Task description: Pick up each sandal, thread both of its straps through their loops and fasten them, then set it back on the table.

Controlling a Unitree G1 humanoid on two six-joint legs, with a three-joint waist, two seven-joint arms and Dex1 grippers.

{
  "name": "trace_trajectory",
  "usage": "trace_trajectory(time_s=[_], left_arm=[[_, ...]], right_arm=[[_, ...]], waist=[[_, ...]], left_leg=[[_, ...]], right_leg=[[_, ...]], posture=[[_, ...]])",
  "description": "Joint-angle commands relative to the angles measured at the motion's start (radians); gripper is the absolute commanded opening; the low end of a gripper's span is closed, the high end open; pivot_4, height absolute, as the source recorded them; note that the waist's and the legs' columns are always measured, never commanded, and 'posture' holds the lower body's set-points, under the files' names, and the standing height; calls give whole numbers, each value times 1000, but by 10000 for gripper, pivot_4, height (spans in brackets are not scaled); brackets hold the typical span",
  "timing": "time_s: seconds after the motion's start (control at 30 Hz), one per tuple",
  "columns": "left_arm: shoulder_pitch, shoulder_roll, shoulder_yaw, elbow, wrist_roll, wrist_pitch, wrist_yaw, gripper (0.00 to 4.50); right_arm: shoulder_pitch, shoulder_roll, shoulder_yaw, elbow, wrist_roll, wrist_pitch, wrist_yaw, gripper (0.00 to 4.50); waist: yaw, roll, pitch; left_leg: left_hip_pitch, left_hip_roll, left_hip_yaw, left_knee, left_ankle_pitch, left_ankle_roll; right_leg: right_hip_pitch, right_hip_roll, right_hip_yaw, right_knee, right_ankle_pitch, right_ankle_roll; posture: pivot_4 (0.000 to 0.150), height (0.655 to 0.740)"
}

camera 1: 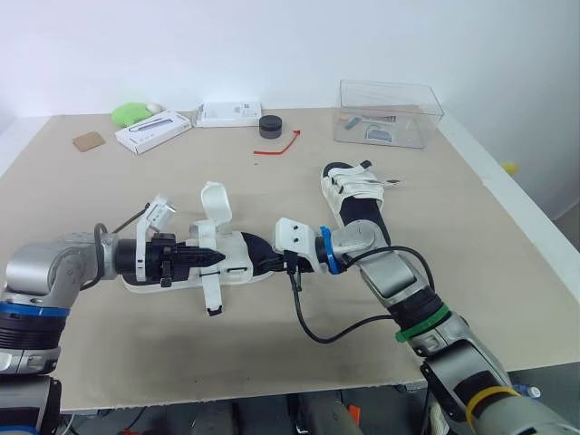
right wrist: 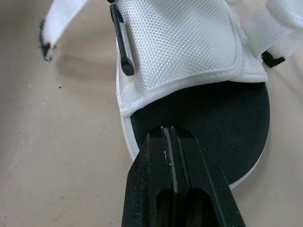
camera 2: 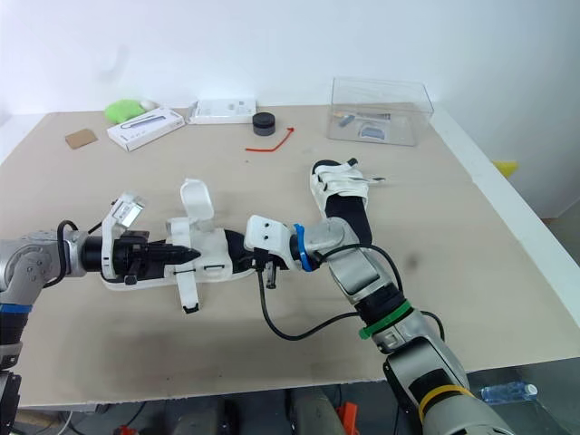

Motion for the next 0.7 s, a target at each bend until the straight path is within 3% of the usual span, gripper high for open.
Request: trace_trajectory(time_s=[0.03, 0.17, 0.2, 0.3, 0.43, 0.7], left_arm=[[11, 24, 33, -40, -17, 1, 5, 267], [9, 29, 51, -57, -23, -5, 22, 267], [5, 32, 60, -63, -35, 5, 26, 4372], [18, 57, 77, -99, -45, 3, 18, 10941], [98, 126, 126, -189, -54, -23, -2, 26552], [322, 178, 310, -387, -114, -14, 38, 26552]], right_arm=[[-9, 4, 12, 4, -5, -8, 6, 0], [-13, 5, 13, 12, -6, -13, 8, 0], [-14, 5, 13, 13, -7, -13, 8, 0], [-18, 4, 12, 19, -7, -16, 10, 0], [-22, 4, 11, 28, -8, -22, 14, 0], [-28, 6, 13, 46, -7, -34, 20, 0]], waist=[[0, 0, 0], [0, 0, 0], [0, 0, 0], [0, 0, 0], [-1, 0, 0], [1, 0, 0]], left_leg=[[0, 0, 0, 0, 0, 0], [0, 0, 0, 0, 0, 0], [0, 0, 0, 0, 0, 0], [0, 0, 0, 0, 0, 0], [1, 1, 0, 0, 0, 0], [1, 2, 0, 0, 1, -2]], right_leg=[[0, 0, 0, 0, 0, 0], [0, 0, 0, 0, 0, 0], [0, 0, 0, 0, 0, 0], [0, 0, 0, 0, 0, 0], [0, 0, 1, 0, 0, 1], [0, -1, 0, 0, -1, 2]], posture=[[1500, 7261], [1500, 7261], [1500, 7261], [1500, 7261], [1500, 7261], [1500, 7261]])
